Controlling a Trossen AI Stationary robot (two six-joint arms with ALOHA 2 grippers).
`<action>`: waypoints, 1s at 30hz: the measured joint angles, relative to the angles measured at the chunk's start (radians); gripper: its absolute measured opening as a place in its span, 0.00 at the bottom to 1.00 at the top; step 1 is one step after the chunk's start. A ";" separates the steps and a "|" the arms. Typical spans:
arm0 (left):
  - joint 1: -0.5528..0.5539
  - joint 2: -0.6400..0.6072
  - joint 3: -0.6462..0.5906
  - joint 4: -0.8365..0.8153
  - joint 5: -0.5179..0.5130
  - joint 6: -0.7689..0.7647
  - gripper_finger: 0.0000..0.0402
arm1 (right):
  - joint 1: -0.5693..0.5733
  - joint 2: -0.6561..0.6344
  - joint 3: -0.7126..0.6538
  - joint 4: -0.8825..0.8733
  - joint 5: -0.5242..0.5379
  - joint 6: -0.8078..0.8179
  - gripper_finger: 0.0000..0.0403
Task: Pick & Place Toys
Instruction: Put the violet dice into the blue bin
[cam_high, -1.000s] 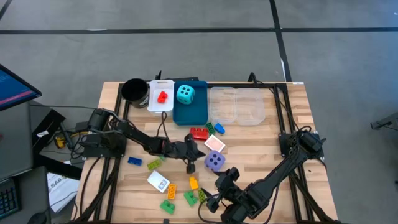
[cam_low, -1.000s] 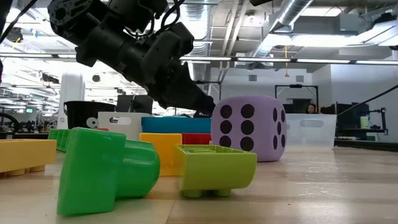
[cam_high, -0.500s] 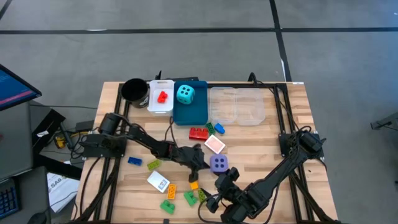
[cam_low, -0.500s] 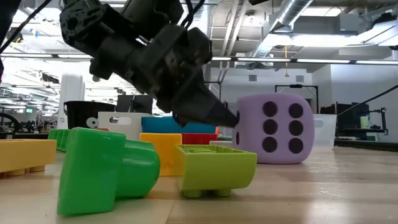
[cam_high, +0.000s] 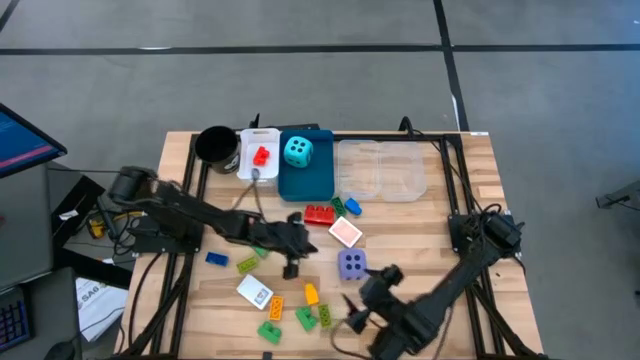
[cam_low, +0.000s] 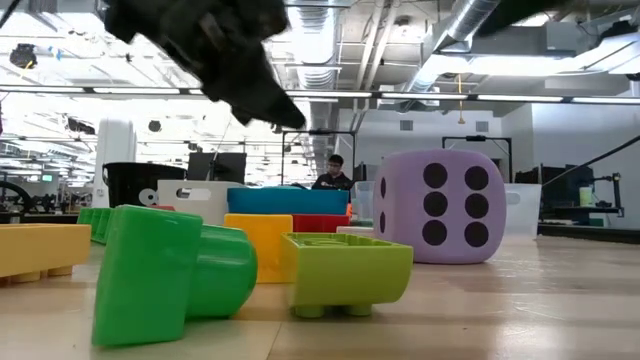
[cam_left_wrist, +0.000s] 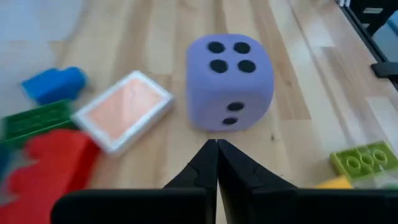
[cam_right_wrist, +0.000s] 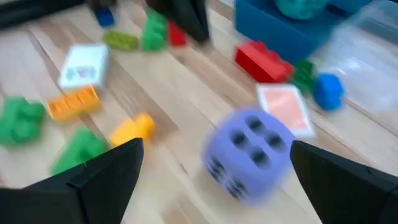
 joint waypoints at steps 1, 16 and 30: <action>0.001 -0.036 -0.024 0.014 -0.006 0.006 0.00 | 0.023 0.000 0.000 -0.058 0.000 0.055 0.99; 0.019 -0.481 -0.526 0.459 -0.048 -0.163 0.00 | 0.268 -0.032 -0.380 -0.308 0.333 0.857 0.99; 0.026 -0.527 -0.582 0.589 -0.095 -0.239 0.00 | 0.297 -0.205 -0.917 0.141 0.421 0.803 0.99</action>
